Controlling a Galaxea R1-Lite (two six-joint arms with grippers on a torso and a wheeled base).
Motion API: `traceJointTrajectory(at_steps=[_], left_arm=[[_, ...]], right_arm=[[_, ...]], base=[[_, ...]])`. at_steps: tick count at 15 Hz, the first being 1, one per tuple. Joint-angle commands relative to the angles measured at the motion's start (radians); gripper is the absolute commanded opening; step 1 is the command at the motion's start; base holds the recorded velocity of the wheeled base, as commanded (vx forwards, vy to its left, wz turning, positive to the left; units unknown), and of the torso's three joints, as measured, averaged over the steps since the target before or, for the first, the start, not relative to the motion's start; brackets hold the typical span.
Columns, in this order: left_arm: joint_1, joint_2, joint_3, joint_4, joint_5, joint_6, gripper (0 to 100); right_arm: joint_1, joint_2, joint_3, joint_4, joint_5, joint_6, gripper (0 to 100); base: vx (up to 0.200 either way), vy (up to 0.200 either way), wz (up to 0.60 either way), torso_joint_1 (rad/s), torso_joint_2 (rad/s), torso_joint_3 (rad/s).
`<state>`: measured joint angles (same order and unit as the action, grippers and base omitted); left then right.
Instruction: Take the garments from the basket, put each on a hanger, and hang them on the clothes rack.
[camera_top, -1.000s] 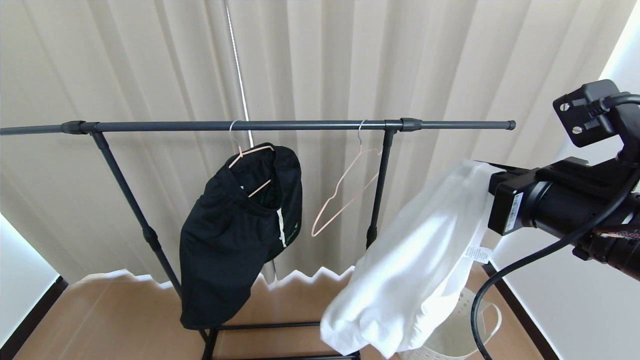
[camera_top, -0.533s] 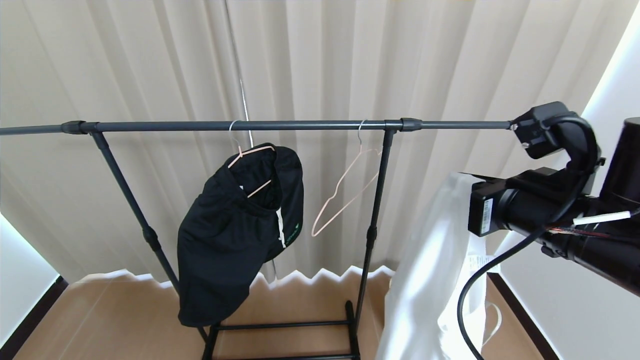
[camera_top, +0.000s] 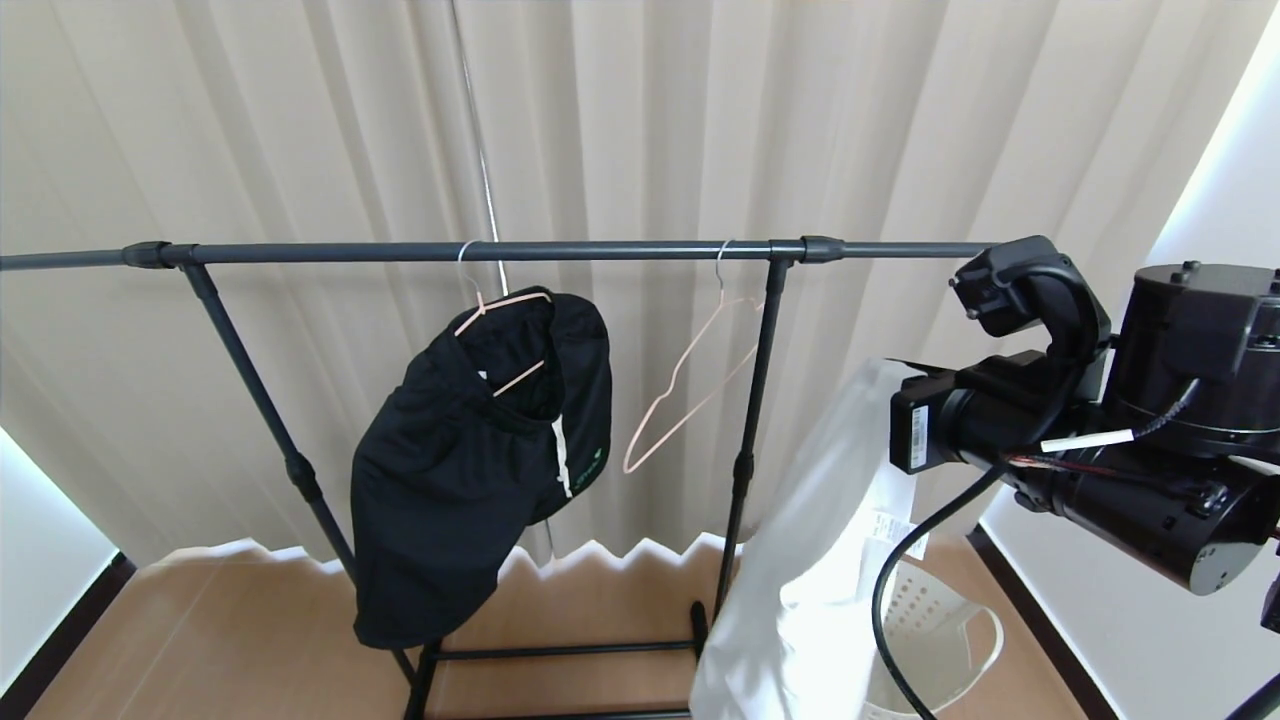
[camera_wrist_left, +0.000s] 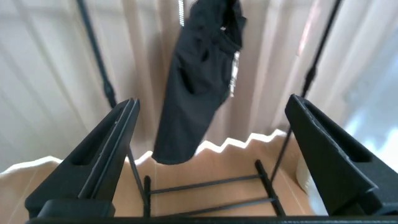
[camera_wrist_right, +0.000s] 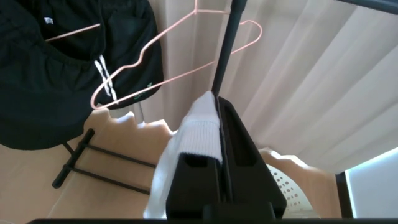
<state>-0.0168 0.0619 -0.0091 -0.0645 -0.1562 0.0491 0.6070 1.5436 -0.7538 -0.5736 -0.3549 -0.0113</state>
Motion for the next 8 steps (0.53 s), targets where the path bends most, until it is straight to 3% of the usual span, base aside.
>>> traceJointTrajectory(at_steps=[1, 2, 3, 5, 6, 8], left_arm=[[-0.025, 0.325, -0.134, -0.003, -0.174, -0.046, 100], [-0.026, 0.340, -0.138, -0.003, -0.183, -0.049, 100], [-0.083, 0.496, -0.181, -0.006, -0.266, -0.055, 100], [-0.167, 0.731, -0.242, -0.025, -0.266, -0.068, 100], [-0.192, 0.773, -0.256, -0.029, -0.266, -0.071, 100], [-0.328, 1.030, -0.347, -0.081, -0.264, -0.121, 100]], right_arm=[[0.002, 0.020, 0.010, -0.002, -0.004, 0.001, 0], [0.002, 0.020, 0.010, -0.002, -0.004, 0.002, 0], [0.008, 0.020, 0.013, -0.022, -0.006, 0.008, 0], [0.008, 0.023, 0.027, -0.026, -0.006, 0.028, 0], [0.008, 0.027, 0.027, -0.026, -0.004, 0.030, 0], [0.008, 0.043, 0.030, -0.028, -0.007, 0.047, 0]], base=[[0.000, 0.000, 0.00, 0.000, 0.00, 0.000], [0.000, 0.000, 0.00, 0.000, 0.00, 0.000], [0.000, 0.000, 0.00, 0.000, 0.00, 0.000], [0.000, 0.000, 0.00, 0.000, 0.00, 0.000], [0.000, 0.000, 0.00, 0.000, 0.00, 0.000], [0.000, 0.000, 0.00, 0.000, 0.00, 0.000]])
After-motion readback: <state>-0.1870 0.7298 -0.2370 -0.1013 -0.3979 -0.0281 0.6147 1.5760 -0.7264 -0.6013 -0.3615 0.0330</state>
